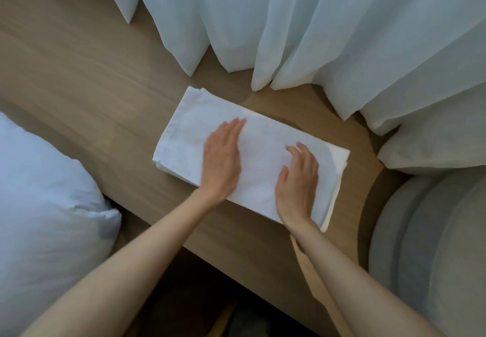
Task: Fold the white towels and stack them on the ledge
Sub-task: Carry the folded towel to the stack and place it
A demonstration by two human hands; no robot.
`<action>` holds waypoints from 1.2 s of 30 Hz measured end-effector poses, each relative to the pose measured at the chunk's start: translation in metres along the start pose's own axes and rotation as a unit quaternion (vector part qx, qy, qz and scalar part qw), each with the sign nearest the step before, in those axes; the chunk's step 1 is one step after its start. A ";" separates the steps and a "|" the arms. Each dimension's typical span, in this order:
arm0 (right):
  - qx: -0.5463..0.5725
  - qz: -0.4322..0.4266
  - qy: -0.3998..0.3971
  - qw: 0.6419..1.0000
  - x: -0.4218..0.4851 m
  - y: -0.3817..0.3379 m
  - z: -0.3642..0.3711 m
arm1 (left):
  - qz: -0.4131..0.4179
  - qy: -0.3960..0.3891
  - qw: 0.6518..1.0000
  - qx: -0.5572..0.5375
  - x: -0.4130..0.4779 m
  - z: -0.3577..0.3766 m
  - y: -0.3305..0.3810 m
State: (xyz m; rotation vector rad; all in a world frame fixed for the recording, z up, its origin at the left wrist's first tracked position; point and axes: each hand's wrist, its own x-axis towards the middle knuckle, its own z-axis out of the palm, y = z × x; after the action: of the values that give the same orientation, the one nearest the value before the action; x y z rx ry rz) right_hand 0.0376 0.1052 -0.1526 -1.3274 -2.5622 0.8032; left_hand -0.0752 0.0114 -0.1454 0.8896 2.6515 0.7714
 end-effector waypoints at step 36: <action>-0.167 0.013 -0.132 0.977 -0.014 0.018 -0.084 | 0.064 -0.055 0.980 0.178 -0.008 -0.040 0.040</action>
State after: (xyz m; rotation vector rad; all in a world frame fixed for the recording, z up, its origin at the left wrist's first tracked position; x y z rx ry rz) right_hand 0.0888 0.1352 -0.0895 -1.4296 -3.0011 0.6058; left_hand -0.0649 0.0172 -0.0894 1.1628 2.6969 0.2626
